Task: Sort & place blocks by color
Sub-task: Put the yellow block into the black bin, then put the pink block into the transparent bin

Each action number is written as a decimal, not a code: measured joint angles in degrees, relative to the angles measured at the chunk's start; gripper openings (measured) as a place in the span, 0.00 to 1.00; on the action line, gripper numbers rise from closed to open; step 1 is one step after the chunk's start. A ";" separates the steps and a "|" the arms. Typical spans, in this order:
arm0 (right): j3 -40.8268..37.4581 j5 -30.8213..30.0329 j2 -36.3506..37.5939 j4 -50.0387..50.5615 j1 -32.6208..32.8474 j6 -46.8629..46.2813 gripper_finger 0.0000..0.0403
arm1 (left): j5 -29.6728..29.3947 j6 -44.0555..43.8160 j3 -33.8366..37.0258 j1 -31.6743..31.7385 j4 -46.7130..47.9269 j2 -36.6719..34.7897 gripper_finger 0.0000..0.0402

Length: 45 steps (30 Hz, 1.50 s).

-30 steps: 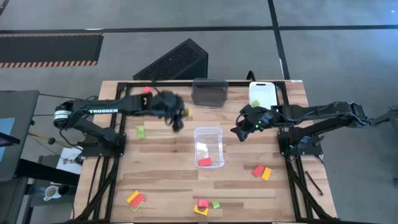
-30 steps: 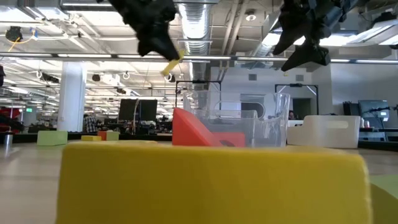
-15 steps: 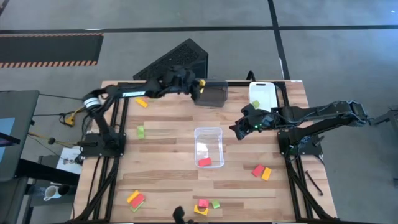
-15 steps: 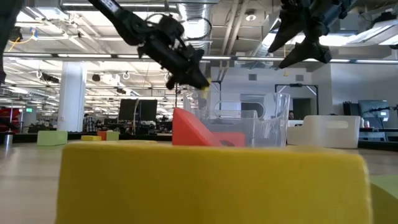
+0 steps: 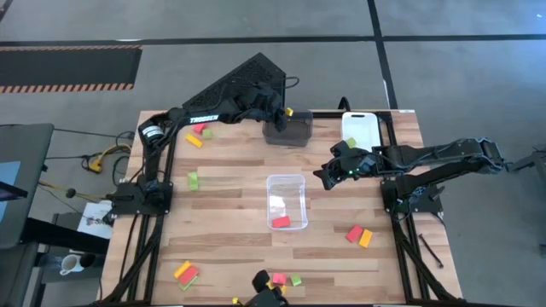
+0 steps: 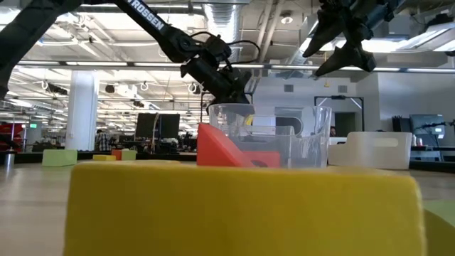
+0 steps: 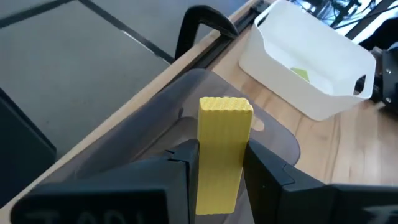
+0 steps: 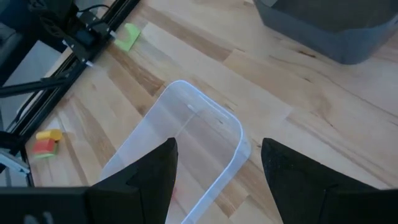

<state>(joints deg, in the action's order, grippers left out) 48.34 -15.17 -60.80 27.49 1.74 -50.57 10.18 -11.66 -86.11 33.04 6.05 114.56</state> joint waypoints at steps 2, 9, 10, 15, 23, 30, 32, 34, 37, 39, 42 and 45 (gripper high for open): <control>0.00 -0.01 0.00 0.01 0.00 0.03 0.63 | 0.10 0.02 -0.37 -0.02 1.33 0.05 0.18; 0.00 0.01 0.00 0.04 -0.01 1.37 0.63 | -0.32 0.00 -0.39 0.02 3.45 -0.02 0.30; 0.00 0.02 0.00 0.07 -0.09 1.54 0.63 | -0.32 -0.02 -0.39 0.02 3.70 -0.04 0.33; 0.00 0.02 0.00 0.24 -0.39 2.58 0.63 | 0.09 -0.27 -0.39 0.00 5.20 -0.51 0.48; 0.00 0.04 0.00 0.48 -0.39 3.04 0.63 | -0.16 2.23 -0.39 0.46 12.19 -6.45 0.56; 0.00 0.06 0.00 0.44 -0.37 4.53 0.63 | -2.97 4.10 -0.42 1.46 27.09 -15.10 0.54; 0.00 0.08 0.00 0.44 -0.39 4.55 0.63 | -6.61 5.63 -0.42 1.70 32.38 -17.34 0.53; 0.00 0.08 0.00 0.39 -0.37 4.57 0.63 | -10.43 6.87 -0.42 1.90 36.66 -18.98 0.52; 0.00 0.10 0.00 0.32 -0.37 4.57 0.63 | -13.48 6.09 -0.42 3.37 43.37 -20.61 0.52; 0.00 0.17 0.00 0.33 -0.35 4.57 0.63 | -13.69 5.08 -0.42 5.09 47.30 -21.36 0.52; 0.00 0.42 0.00 0.33 -0.11 4.57 0.63 | -13.74 4.98 0.02 8.91 53.02 -22.18 0.54; 0.00 0.45 0.00 0.33 0.20 4.56 0.63 | -14.43 4.92 1.22 13.10 55.34 -22.56 0.58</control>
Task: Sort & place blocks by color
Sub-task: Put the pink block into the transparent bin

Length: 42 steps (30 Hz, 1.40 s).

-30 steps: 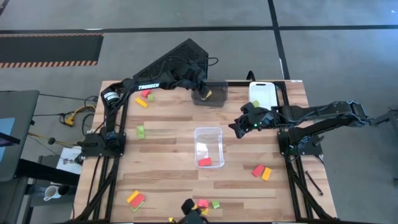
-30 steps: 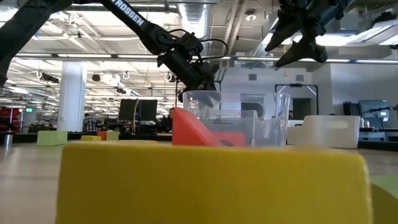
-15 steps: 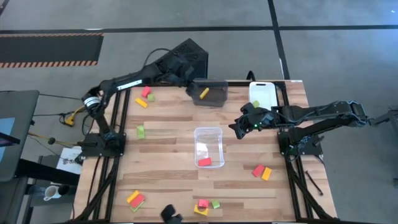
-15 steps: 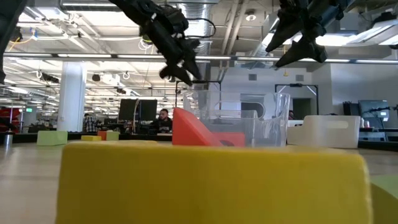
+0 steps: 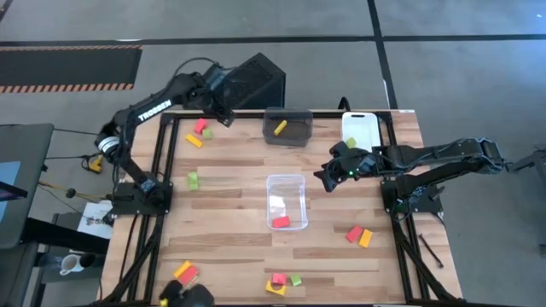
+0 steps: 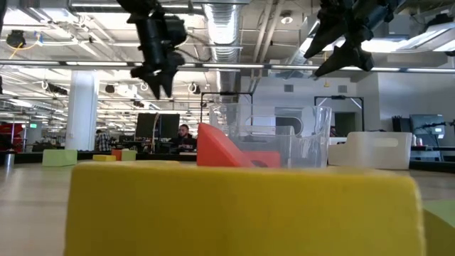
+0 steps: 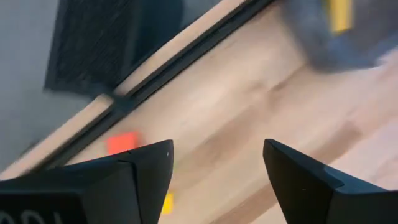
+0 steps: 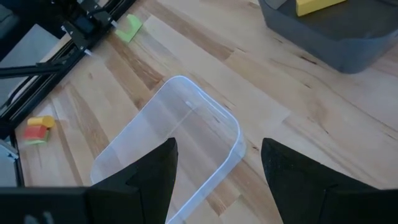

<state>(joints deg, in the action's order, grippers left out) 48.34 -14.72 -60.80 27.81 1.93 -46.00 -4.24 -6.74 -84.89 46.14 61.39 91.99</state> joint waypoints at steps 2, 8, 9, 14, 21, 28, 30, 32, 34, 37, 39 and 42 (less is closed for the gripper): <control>0.00 0.00 0.00 0.00 0.00 -0.04 0.63 | -0.69 -0.04 0.80 2.42 0.62 -0.01 0.61; 0.00 0.04 0.00 -0.01 0.00 -0.06 0.63 | 0.79 -1.94 6.23 9.24 -0.51 -0.01 0.70; 0.00 0.04 0.00 -0.02 0.00 -0.06 0.63 | 1.13 -1.75 7.40 10.30 -1.50 -0.01 0.72; 0.00 0.07 0.00 0.00 -0.09 -0.05 0.63 | 2.27 -1.92 10.10 14.64 -6.54 1.72 0.79; 0.00 0.22 0.00 -0.02 -0.15 -0.16 0.63 | 3.76 -0.24 9.62 17.56 -7.67 9.96 0.80; 0.00 1.51 0.02 -0.02 -0.02 -2.94 0.63 | 0.93 5.75 9.64 18.15 -7.73 14.25 0.80; 0.00 1.55 0.02 -0.02 -0.02 -3.67 0.63 | 0.47 6.86 9.64 18.15 -8.38 15.17 0.80; 0.00 1.87 0.02 -0.01 -0.04 -4.50 0.63 | 0.20 7.51 9.67 18.15 -8.61 16.32 0.80; 0.00 2.53 0.02 -0.02 -0.07 -5.03 0.63 | -0.10 7.56 9.67 18.19 -9.14 17.18 0.80; 0.00 3.05 0.02 -0.05 0.21 -5.23 0.63 | 0.69 6.87 9.67 18.36 -10.38 17.94 0.80; 0.00 3.02 0.02 -0.04 0.63 -6.05 0.63 | 0.81 6.50 9.67 18.56 -11.28 17.95 0.79; 0.00 3.00 0.02 -0.04 0.87 -6.52 0.63 | 1.05 5.83 9.67 19.07 -11.60 17.92 0.77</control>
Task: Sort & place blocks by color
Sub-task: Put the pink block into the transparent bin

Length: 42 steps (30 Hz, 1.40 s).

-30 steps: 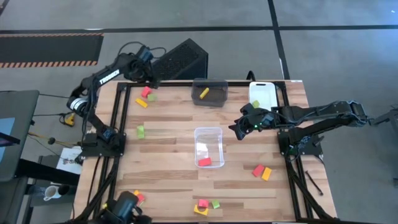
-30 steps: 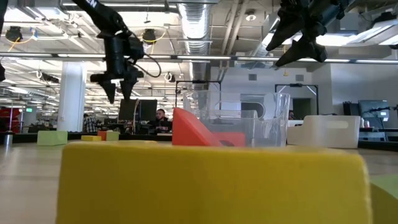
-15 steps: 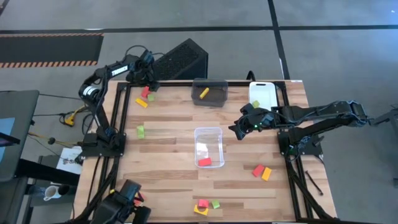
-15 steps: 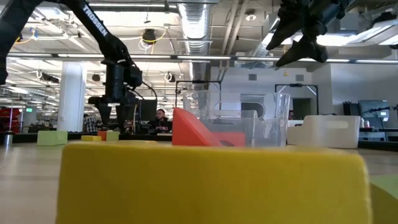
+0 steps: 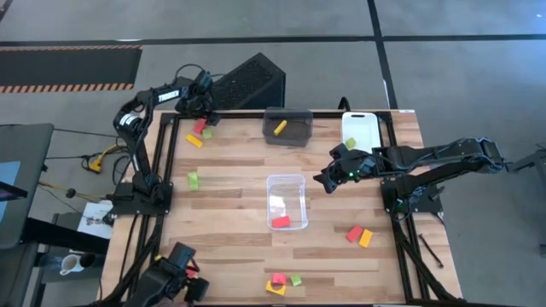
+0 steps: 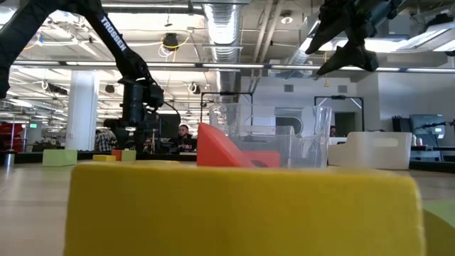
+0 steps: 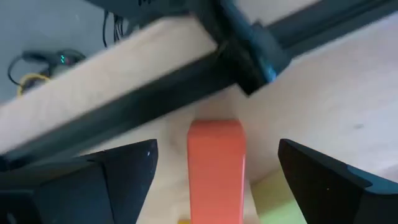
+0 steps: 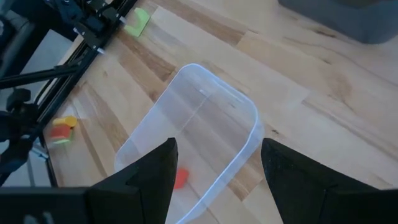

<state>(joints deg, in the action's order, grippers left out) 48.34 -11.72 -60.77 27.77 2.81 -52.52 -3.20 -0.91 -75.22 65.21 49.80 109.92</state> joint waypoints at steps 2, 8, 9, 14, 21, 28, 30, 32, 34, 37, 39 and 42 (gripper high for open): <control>0.00 -0.07 0.00 0.00 0.43 -0.15 0.63 | 0.50 -0.49 0.15 0.41 0.73 0.01 0.73; 0.00 -0.10 0.00 0.00 1.83 -0.42 0.63 | 3.04 -2.38 1.79 1.11 0.81 -0.01 0.59; 0.00 -0.11 0.00 0.00 2.03 -0.45 0.63 | 3.08 -2.53 2.09 1.09 0.79 -0.01 0.56; 0.00 -0.13 0.00 0.02 2.45 -0.58 0.63 | 3.24 -2.69 2.75 1.07 0.89 -0.01 0.40; 0.00 -0.14 0.00 0.02 2.45 -0.62 0.63 | 3.38 -3.46 2.73 1.07 1.09 -0.29 0.24; 0.00 -0.26 0.00 0.02 2.41 0.97 0.63 | 4.99 -4.39 -0.88 -0.70 3.40 -5.20 0.24; 0.00 -0.50 0.00 0.02 2.43 1.73 0.63 | 6.08 -4.39 -1.88 -1.62 3.56 -7.78 0.26; 0.00 -1.64 0.00 0.02 2.43 2.02 0.63 | 9.67 -4.09 -2.40 -2.87 3.01 -11.09 0.27; 0.00 -3.29 0.00 0.04 2.43 2.15 0.63 | 13.33 -4.09 -2.42 -4.97 2.89 -14.24 0.27; 0.00 -5.15 0.00 0.03 2.40 2.88 0.63 | 18.04 -3.66 -2.27 -9.89 3.24 -18.59 0.25; 0.00 -6.12 0.00 0.02 2.22 2.92 0.63 | 20.26 -4.49 -2.27 -14.21 3.02 -21.35 0.25; 0.02 -6.44 0.00 -0.16 1.55 3.14 0.63 | 20.91 -6.99 -2.27 -21.93 0.91 -23.87 0.26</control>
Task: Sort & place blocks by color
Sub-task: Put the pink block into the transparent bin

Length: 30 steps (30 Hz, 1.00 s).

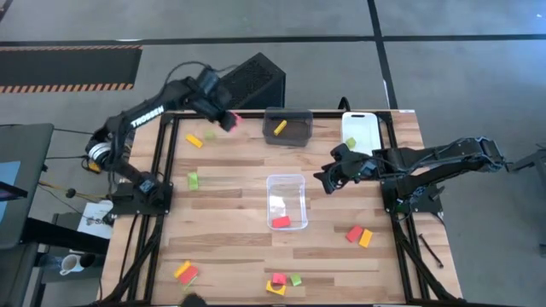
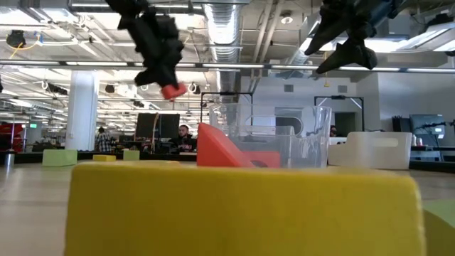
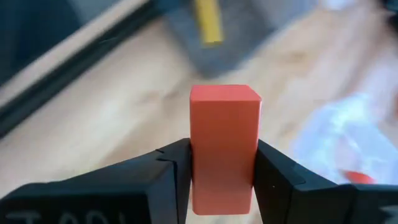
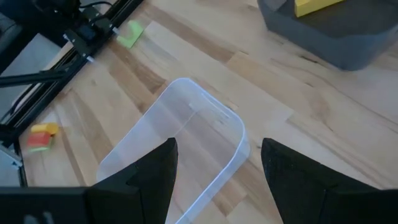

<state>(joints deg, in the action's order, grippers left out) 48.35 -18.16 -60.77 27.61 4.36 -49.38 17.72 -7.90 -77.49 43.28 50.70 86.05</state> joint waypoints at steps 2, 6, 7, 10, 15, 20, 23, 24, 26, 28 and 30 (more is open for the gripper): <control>-0.02 -0.04 0.00 -0.22 -0.47 0.80 0.63 | -0.06 -1.30 0.00 -5.31 -2.38 -0.75 0.27; 0.01 -0.04 0.00 -1.14 -1.27 2.94 0.63 | -3.89 -1.40 0.24 -15.91 -8.70 -0.69 0.28; 0.01 -0.04 0.00 -1.40 -1.56 3.22 0.63 | -5.09 -1.52 0.87 -18.47 -11.54 -0.69 0.28; 0.01 -0.04 0.00 -1.40 -1.68 3.39 0.63 | -6.15 -3.60 2.97 -25.66 -20.33 -0.68 0.28; 0.01 -0.02 0.00 -1.50 -1.68 4.00 0.63 | -9.82 -6.53 5.75 -34.39 -30.86 -0.67 0.28; 0.01 0.01 0.00 -1.50 -1.68 4.36 0.63 | -12.93 -6.76 9.49 -39.39 -37.11 0.43 0.28; 0.01 0.20 -0.02 -1.41 -1.68 5.46 0.63 | -10.75 -6.19 11.99 -40.88 -41.80 2.05 0.28; 0.01 0.22 0.00 -1.64 -1.68 5.74 0.63 | -9.95 -6.05 12.80 -41.19 -41.36 2.56 0.28; 0.03 0.24 -0.02 -1.66 -1.86 5.98 0.63 | -9.13 -5.72 13.47 -41.72 -42.54 4.73 0.28; 0.02 0.29 -0.02 -1.85 -1.90 6.33 0.63 | -8.95 -5.66 14.11 -41.92 -41.41 6.81 0.28; 0.03 0.29 -0.02 -1.78 -1.90 6.66 0.63 | -7.92 -6.12 13.68 -42.18 -41.93 9.64 0.28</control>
<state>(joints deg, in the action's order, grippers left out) 48.38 -17.87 -60.80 25.83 2.46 -42.72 9.79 -14.02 -63.82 1.10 8.77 95.69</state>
